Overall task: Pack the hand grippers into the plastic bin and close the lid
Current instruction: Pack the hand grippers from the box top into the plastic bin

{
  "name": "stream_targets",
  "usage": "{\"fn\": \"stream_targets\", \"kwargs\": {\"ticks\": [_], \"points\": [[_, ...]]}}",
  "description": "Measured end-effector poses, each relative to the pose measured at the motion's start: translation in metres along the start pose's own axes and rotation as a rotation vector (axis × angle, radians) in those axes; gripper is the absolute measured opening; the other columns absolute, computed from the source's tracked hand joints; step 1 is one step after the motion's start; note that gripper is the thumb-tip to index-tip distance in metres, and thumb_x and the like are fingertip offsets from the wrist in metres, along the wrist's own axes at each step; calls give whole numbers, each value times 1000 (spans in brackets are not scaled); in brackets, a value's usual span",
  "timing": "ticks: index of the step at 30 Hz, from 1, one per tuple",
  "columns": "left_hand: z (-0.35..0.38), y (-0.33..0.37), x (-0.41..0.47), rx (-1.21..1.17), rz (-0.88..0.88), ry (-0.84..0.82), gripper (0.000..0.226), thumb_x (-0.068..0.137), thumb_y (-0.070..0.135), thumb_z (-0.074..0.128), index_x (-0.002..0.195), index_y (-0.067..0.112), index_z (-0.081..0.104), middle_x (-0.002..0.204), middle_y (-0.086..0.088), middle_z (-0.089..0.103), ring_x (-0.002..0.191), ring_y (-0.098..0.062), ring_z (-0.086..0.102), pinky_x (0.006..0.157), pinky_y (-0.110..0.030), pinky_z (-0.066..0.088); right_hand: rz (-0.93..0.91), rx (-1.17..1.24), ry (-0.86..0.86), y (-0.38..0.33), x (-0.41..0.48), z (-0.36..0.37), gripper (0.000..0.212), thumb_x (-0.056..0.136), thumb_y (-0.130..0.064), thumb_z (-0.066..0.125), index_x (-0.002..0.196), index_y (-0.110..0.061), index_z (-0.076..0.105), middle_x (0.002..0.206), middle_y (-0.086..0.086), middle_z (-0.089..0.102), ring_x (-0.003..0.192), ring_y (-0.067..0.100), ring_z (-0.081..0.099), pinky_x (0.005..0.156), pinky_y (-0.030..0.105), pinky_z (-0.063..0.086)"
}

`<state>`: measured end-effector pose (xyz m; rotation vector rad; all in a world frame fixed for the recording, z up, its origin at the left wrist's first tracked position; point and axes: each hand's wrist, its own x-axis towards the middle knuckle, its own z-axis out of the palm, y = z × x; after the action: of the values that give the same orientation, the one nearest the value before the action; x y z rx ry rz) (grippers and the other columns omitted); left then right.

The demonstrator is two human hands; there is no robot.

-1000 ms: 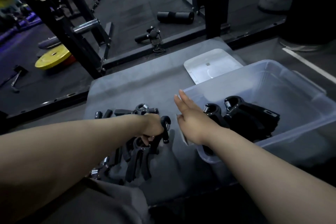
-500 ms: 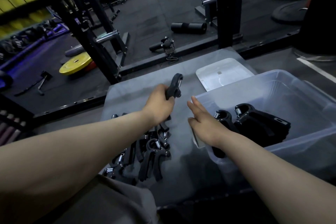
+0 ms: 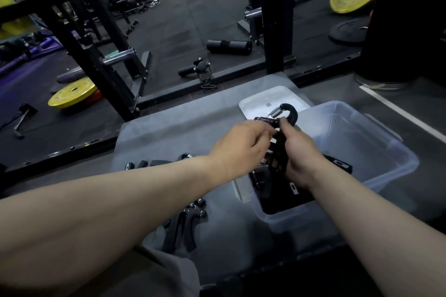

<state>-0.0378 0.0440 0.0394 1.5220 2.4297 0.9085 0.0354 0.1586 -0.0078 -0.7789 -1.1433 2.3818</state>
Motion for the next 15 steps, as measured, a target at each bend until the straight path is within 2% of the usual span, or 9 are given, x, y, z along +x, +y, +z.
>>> {"fn": "stream_targets", "kwargs": {"ticks": [2, 3, 6, 8, 10, 11, 13, 15], "points": [[1, -5, 12, 69, -54, 91, 41, 91, 16, 45, 129, 23, 56, 124, 5, 57, 112, -16, 54, 100, -35, 45, -28, -25, 46, 0, 8, -13, 32, 102, -40, 42, 123, -17, 52, 111, 10, 72, 97, 33, 71, 87, 60, 53], [1, -10, 19, 93, -112, 76, 45, 91, 18, 45, 136, 23, 49, 128, 4, 53, 115, -18, 53, 102, -36, 43, -17, -28, 59, 1, 14, -18, 34, 102, -41, 41, 125, -17, 52, 110, 9, 73, 97, 32, 72, 88, 60, 52], [5, -20, 38, -89, -371, -62, 51, 99, 31, 43, 147, 19, 34, 131, -1, 51, 115, -22, 53, 99, -33, 44, 50, -22, 86, 4, 27, -19, 43, 102, -42, 38, 123, -11, 61, 102, 5, 75, 88, 26, 72, 82, 42, 57], [10, -23, 47, -244, -471, -97, 48, 102, 37, 39, 146, 19, 34, 124, -3, 59, 108, -25, 59, 89, -34, 51, 117, 32, 85, 4, 33, -7, 40, 102, -41, 42, 109, -12, 68, 90, 2, 74, 70, 21, 69, 70, 33, 54], [12, -26, 55, -360, -534, -46, 41, 101, 42, 38, 138, 24, 39, 113, -7, 66, 95, -28, 68, 69, -35, 57, 162, 34, 16, 2, 39, 5, 34, 101, -38, 42, 100, -15, 67, 84, 5, 69, 63, 21, 66, 58, 27, 49], [12, -27, 59, -436, -572, -3, 36, 100, 42, 39, 132, 25, 43, 106, -8, 70, 87, -30, 71, 66, -34, 56, 169, 5, -18, -1, 41, 8, 33, 102, -38, 41, 99, -16, 66, 83, 7, 67, 63, 22, 66, 53, 26, 46], [9, -34, 67, -561, -627, 97, 24, 97, 39, 44, 117, 28, 52, 90, -8, 72, 78, -32, 73, 73, -35, 56, 169, -99, -78, -11, 42, 7, 33, 102, -38, 40, 98, -17, 64, 82, 8, 67, 60, 22, 65, 50, 25, 41], [4, -34, 70, -541, -620, 125, 17, 99, 29, 50, 115, 25, 56, 78, -4, 69, 70, -22, 72, 64, -27, 54, 167, -292, -116, -22, 43, 0, 34, 99, -44, 43, 97, -17, 64, 85, 9, 68, 56, 20, 62, 53, 26, 42]]}}
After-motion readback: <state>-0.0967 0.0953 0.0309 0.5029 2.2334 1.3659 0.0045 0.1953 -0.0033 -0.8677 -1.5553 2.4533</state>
